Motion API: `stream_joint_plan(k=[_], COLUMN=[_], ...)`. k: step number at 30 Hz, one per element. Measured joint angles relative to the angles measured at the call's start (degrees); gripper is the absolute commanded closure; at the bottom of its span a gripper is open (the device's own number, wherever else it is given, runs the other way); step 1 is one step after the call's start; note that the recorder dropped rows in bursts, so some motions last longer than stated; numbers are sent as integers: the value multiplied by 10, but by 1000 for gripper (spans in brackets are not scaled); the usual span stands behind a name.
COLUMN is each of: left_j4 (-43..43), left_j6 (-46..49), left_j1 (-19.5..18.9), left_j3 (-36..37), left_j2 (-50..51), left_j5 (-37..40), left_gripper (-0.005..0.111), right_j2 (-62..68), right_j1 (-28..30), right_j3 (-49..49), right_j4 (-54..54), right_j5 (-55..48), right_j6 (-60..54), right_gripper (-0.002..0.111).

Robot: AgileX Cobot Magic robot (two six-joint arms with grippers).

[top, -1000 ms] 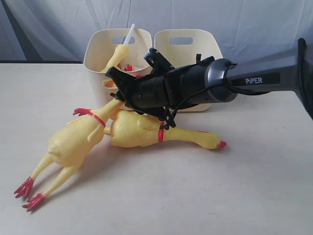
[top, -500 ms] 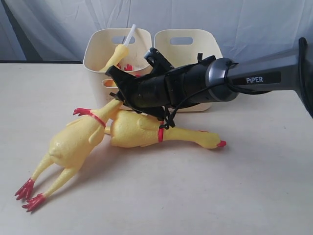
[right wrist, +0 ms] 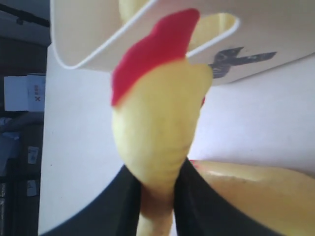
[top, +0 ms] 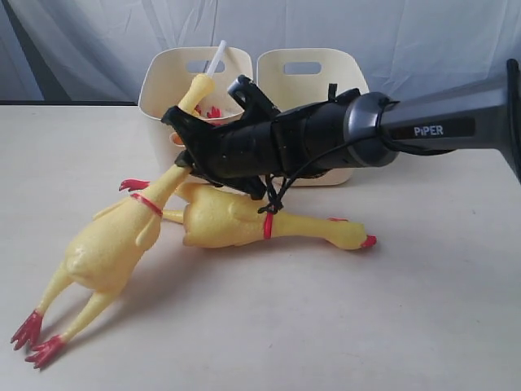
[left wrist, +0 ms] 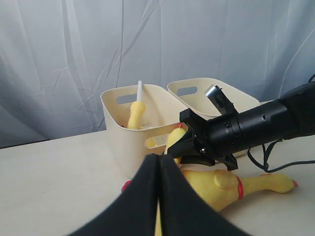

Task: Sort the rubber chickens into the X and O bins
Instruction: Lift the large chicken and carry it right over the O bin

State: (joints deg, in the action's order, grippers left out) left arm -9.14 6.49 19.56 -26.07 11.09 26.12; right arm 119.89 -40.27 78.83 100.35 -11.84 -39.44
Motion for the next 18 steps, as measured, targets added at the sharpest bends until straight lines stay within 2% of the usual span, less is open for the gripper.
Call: stream_joint_plan(k=[18], left_j4=[0], left_j6=[1], left_j1=[0], left_j3=[0], left_j2=[0], left_j5=[2], left_gripper=[107], right_j2=[-135], right_j1=[-4], right_j3=[0], right_j4=[-42], right_j5=[-18], right_j6=[-4], right_gripper=[109])
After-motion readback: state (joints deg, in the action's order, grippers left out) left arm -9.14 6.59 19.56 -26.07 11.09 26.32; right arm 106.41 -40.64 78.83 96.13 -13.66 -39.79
